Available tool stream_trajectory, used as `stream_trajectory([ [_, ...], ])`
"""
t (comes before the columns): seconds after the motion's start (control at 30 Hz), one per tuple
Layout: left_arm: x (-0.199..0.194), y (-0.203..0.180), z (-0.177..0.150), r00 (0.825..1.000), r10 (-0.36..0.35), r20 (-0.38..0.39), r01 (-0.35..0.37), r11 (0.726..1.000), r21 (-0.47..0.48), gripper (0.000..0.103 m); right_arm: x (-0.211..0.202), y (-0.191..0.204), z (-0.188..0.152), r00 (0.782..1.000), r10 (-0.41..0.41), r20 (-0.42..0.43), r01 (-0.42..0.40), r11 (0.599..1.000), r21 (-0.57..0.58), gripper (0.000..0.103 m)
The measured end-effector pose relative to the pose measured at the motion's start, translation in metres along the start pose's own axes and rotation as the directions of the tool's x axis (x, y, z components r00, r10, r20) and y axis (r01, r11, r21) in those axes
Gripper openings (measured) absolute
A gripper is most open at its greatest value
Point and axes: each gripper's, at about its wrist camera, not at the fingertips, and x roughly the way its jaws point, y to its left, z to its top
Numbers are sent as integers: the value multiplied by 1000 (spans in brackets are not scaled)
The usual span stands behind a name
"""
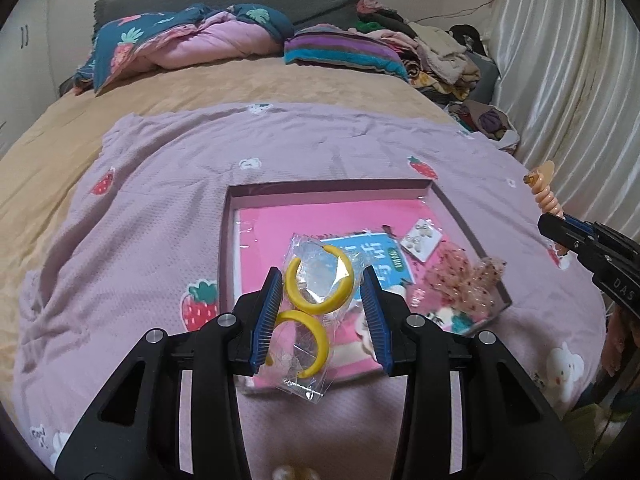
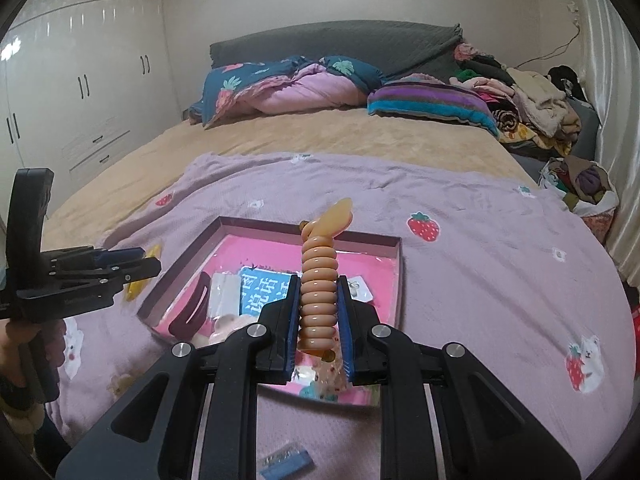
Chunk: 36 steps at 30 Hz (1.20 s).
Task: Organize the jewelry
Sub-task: 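Carry the ring bag and spiral hair tie into the tray and release both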
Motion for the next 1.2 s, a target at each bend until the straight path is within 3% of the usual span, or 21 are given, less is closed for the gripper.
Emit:
stream_trajectory([
  [0.4,40,19,2,999,19,-47,-21,999,-26,32,52,-3,-10,996,1,-92,0,1000,9,17],
  [0.8,58,28,-7,996,35,-82,-39,998,-39,33,92,-17,-38,978,-3,-210,17,998,65,17],
  [1.03,58,27,-9,996,30,-86,-34,999,-41,33,96,-21,-45,972,26,-234,-2,995,104,19],
  [1.2,54,25,-8,996,26,-81,-29,999,-44,33,84,-21,-44,976,31,-217,-9,995,103,27],
])
